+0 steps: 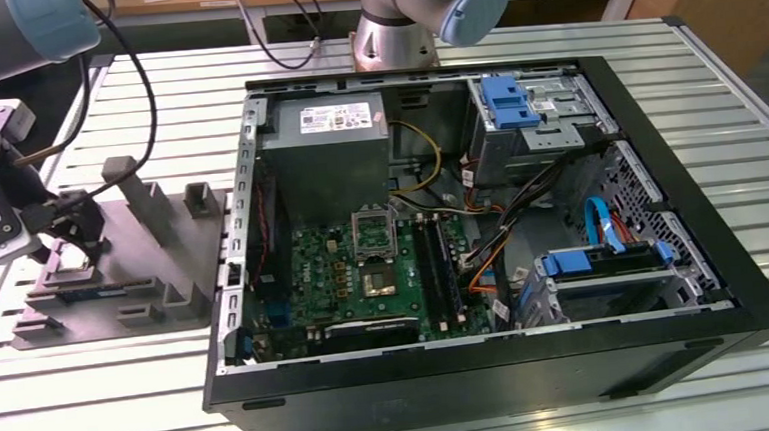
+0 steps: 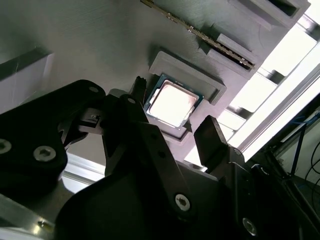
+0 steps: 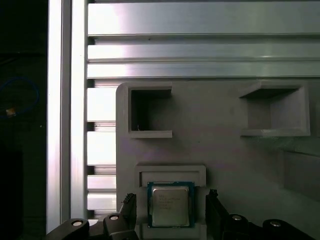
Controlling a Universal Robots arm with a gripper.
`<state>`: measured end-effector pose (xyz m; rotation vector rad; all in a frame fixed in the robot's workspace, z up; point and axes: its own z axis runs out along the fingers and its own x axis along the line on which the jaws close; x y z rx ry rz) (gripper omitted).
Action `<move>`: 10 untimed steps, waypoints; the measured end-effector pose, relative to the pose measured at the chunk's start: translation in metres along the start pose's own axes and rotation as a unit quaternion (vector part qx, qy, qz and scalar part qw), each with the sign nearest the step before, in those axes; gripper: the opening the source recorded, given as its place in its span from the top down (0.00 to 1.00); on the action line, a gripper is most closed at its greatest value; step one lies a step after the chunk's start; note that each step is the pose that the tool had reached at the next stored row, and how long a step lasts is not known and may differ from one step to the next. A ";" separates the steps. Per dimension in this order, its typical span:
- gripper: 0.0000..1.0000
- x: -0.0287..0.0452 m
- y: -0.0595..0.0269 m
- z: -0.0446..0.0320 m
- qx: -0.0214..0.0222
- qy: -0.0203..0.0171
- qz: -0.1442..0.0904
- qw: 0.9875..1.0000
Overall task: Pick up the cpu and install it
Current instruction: 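Pick up the cpu and move it towards the insertion slot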
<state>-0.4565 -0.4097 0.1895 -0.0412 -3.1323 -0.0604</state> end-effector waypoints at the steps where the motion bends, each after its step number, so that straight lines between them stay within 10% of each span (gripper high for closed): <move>1: 0.34 0.0000 0.0000 0.0005 0.000 0.000 0.000 1.000; 10: 0.34 -0.0001 -0.0010 0.0070 0.000 0.000 0.009 1.000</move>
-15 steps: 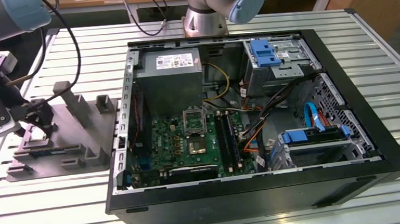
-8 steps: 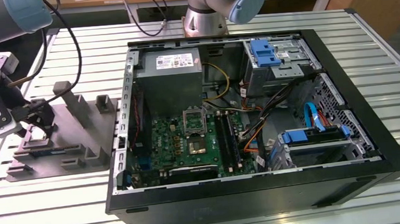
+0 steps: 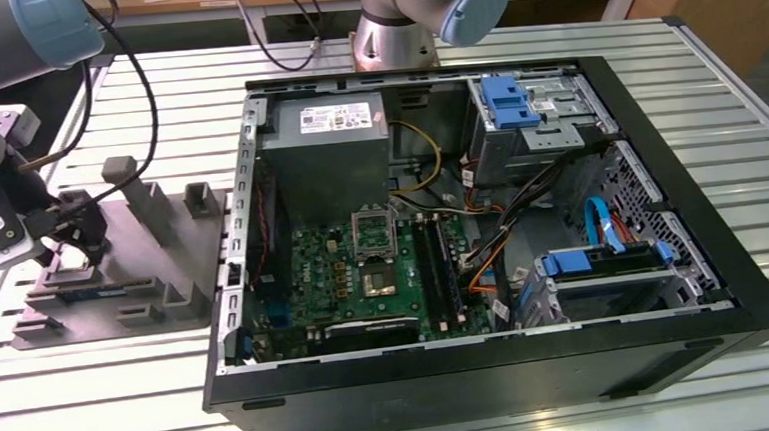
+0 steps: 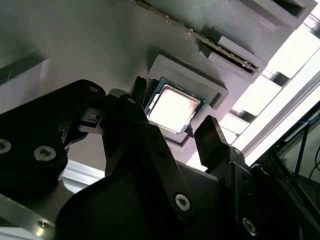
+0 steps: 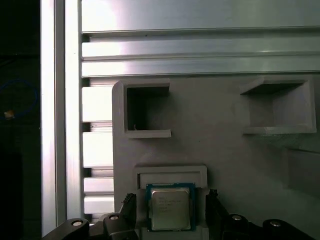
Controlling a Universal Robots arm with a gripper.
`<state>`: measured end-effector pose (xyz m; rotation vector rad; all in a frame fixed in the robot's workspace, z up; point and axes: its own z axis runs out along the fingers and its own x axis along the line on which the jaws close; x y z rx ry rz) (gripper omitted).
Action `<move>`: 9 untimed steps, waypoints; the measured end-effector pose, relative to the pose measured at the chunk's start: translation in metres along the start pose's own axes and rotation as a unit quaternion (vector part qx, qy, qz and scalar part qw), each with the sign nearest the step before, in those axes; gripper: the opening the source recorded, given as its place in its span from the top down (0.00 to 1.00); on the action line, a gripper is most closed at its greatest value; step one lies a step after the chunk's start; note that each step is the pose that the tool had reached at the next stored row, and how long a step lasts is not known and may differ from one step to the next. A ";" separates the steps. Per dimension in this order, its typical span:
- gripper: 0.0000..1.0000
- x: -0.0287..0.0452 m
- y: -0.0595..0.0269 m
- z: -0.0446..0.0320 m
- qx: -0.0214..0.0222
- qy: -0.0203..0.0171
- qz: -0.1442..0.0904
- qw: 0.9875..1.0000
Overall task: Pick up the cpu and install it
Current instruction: 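Pick up the cpu and move it towards the insertion slot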
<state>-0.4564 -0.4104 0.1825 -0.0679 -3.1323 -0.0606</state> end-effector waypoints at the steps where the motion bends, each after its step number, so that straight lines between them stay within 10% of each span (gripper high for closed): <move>1: 0.34 0.0000 0.0000 0.0005 0.000 0.000 0.000 1.000; 9: 0.34 0.0000 -0.0001 0.0017 0.000 0.000 0.000 1.000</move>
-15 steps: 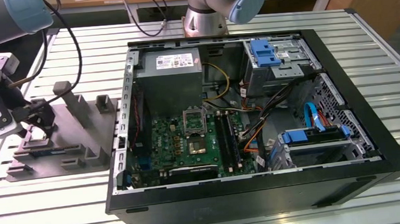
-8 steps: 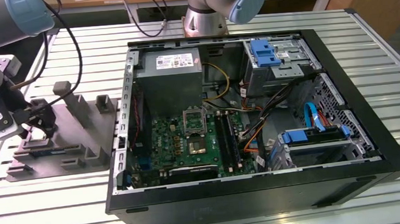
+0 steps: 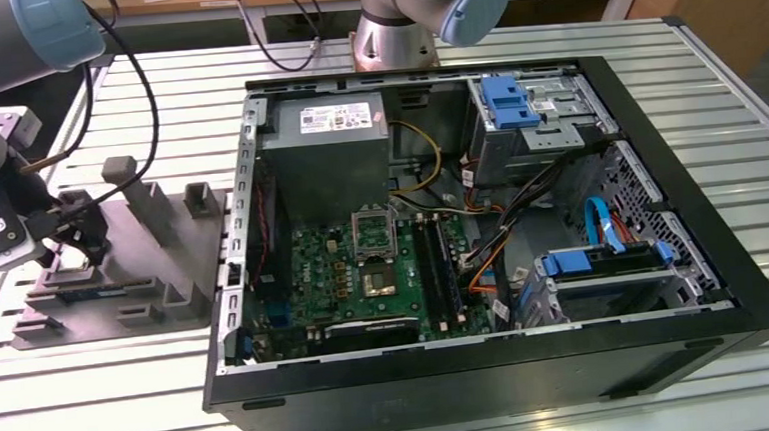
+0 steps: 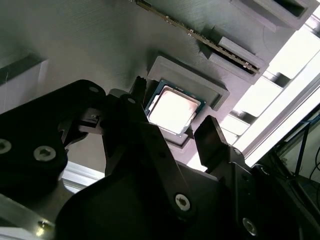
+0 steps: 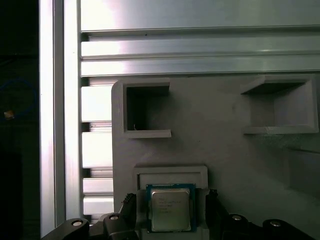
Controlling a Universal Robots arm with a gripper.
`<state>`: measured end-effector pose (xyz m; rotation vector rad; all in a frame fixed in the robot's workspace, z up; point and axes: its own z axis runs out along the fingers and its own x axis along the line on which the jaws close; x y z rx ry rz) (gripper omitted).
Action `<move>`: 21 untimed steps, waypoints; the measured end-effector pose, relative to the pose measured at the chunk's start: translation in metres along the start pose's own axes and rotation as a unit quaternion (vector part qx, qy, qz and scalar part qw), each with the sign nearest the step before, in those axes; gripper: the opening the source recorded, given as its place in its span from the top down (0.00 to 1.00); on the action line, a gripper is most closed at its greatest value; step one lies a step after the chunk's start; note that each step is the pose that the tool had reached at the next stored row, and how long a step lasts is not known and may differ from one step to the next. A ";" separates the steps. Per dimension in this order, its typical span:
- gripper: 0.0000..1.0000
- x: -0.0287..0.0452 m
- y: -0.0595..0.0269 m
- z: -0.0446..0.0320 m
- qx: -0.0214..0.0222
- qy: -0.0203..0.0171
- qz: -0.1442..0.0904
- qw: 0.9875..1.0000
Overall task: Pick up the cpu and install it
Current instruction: 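Pick up the cpu and move it towards the insertion slot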
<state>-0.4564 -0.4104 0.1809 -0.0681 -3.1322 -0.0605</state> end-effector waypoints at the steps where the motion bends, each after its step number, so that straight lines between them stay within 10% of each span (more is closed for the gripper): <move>1: 0.34 0.0000 0.0000 0.0000 0.000 0.000 0.000 1.000; 21: 0.43 0.0007 0.0002 -0.0009 0.000 0.000 -0.006 1.000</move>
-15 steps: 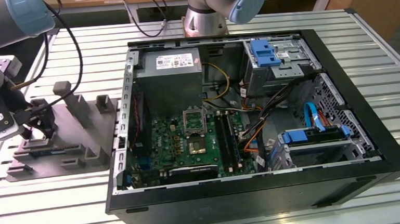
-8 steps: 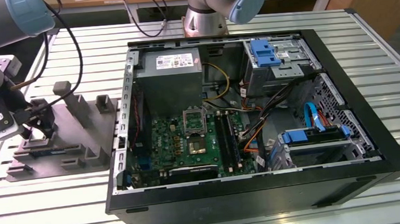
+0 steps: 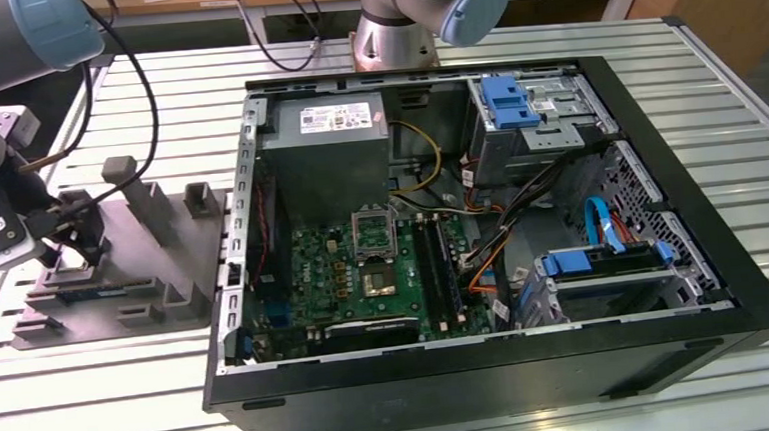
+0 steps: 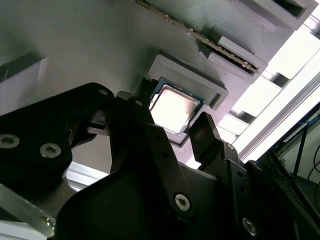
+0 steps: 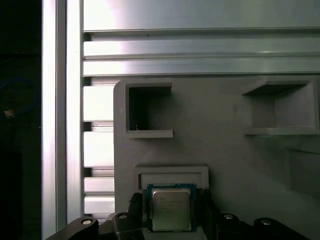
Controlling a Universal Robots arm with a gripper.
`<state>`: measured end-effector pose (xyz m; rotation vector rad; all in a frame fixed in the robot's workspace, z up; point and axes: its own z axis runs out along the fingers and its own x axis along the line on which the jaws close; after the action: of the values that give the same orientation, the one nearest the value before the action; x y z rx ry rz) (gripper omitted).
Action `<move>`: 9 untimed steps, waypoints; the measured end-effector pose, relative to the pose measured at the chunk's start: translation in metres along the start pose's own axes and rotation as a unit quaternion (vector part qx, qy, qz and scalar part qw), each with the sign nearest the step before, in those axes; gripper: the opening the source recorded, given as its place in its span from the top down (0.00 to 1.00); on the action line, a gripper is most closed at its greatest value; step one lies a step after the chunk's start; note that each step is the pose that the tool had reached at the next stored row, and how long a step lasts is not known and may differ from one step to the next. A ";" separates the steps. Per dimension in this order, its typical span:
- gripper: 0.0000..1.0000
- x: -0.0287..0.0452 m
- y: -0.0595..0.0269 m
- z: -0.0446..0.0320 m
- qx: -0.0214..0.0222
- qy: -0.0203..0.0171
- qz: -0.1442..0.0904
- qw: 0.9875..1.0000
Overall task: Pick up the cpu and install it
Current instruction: 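Pick up the cpu and move it towards the insertion slot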
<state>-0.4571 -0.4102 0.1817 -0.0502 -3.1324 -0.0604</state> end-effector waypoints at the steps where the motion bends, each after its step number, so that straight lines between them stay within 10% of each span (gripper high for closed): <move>1: 0.43 0.0003 0.0000 0.0000 0.000 0.000 -0.002 1.000; 9: 0.43 0.0012 0.0001 0.0000 0.000 0.000 -0.004 1.000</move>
<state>-0.4583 -0.4101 0.1818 -0.0371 -3.1324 -0.0602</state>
